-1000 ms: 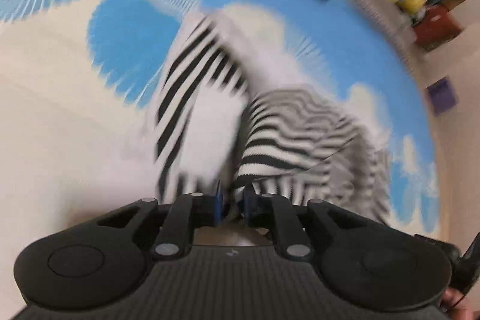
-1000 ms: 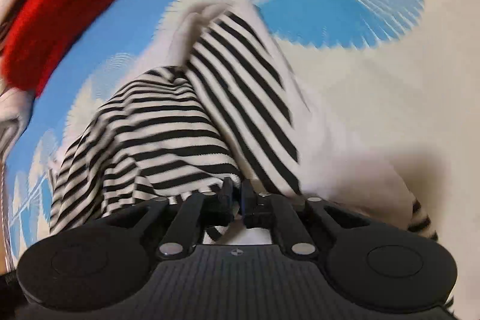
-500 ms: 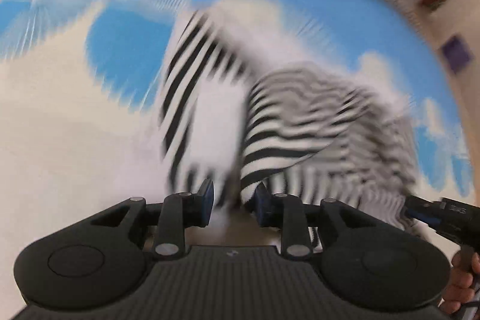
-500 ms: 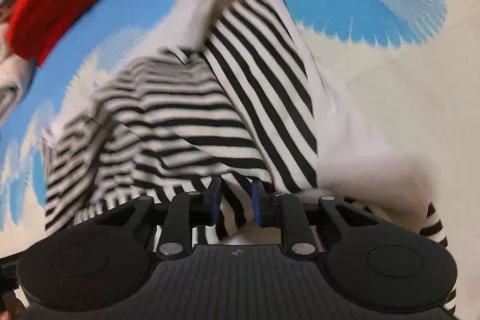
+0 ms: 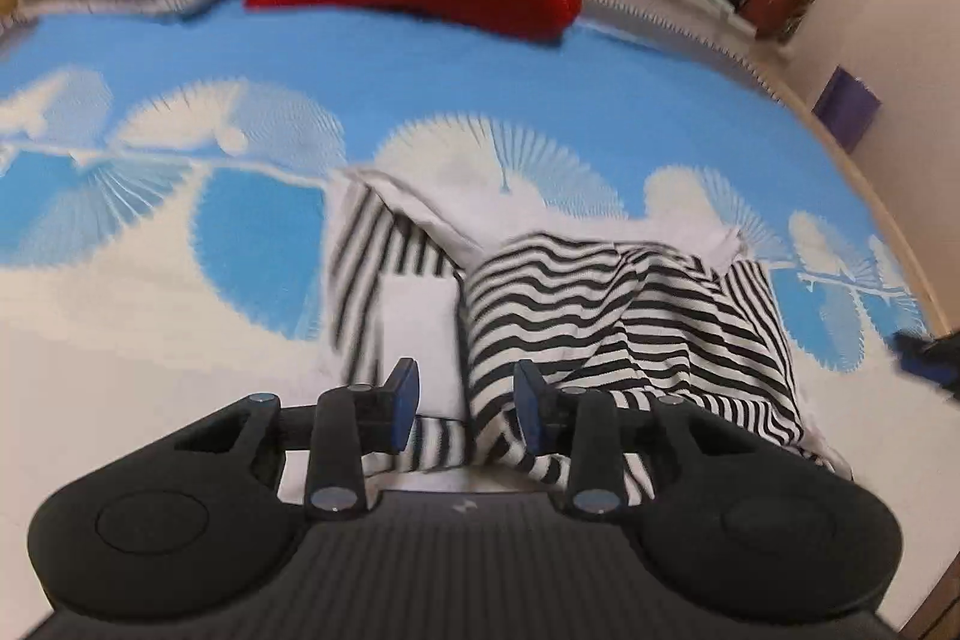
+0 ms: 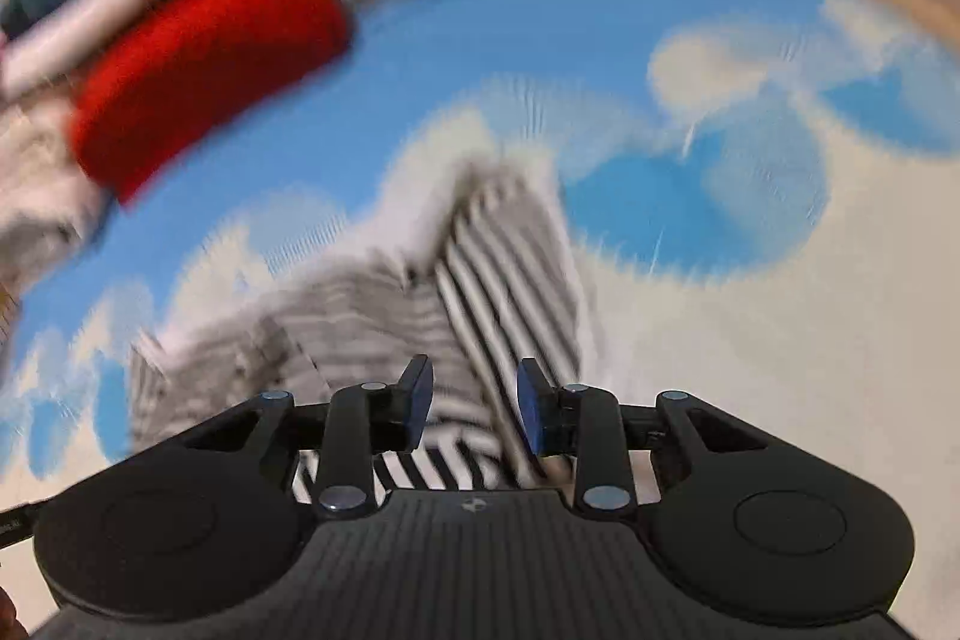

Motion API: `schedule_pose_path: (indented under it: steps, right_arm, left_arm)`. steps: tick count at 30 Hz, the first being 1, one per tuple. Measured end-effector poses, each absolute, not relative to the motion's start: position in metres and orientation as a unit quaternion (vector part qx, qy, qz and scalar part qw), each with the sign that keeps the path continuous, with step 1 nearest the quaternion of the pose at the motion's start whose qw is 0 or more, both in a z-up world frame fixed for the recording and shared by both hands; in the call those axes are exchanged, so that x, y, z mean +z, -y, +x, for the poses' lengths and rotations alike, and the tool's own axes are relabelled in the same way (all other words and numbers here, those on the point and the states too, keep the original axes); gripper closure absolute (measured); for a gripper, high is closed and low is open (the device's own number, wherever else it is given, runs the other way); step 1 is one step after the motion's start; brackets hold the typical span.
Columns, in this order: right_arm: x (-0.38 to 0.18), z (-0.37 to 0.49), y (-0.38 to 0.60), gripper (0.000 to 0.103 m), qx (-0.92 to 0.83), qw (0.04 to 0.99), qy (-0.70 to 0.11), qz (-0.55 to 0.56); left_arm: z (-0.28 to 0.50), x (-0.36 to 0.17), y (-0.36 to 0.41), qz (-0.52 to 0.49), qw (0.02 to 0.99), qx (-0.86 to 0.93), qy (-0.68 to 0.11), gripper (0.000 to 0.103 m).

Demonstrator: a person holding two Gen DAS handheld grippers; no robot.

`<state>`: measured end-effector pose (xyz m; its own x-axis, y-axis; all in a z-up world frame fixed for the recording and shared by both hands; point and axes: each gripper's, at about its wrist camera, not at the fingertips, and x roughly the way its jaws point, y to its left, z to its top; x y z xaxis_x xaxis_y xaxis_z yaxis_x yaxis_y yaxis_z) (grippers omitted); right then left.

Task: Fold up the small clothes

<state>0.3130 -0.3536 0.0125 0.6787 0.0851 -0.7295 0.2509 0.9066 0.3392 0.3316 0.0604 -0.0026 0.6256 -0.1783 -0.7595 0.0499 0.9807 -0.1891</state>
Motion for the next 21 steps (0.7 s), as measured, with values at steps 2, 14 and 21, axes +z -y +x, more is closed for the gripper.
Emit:
schedule_pose_path:
  steps: [2, 14, 21]
  right_arm:
    - [0.041, 0.281, 0.372, 0.070, -0.046, 0.904, -0.362, 0.222]
    - [0.011, 0.099, 0.422, 0.063, -0.078, 0.889, -0.393, 0.224]
    - [-0.058, 0.066, 0.420, 0.062, -0.103, 0.833, -0.465, 0.283]
  left_arm:
    - [0.304, 0.010, -0.069, -0.067, 0.905, -0.069, -0.415, 0.064]
    - [0.149, -0.021, -0.137, -0.158, 0.866, -0.031, -0.474, 0.065]
    - [0.126, -0.049, -0.159, -0.219, 0.830, 0.018, -0.513, 0.054]
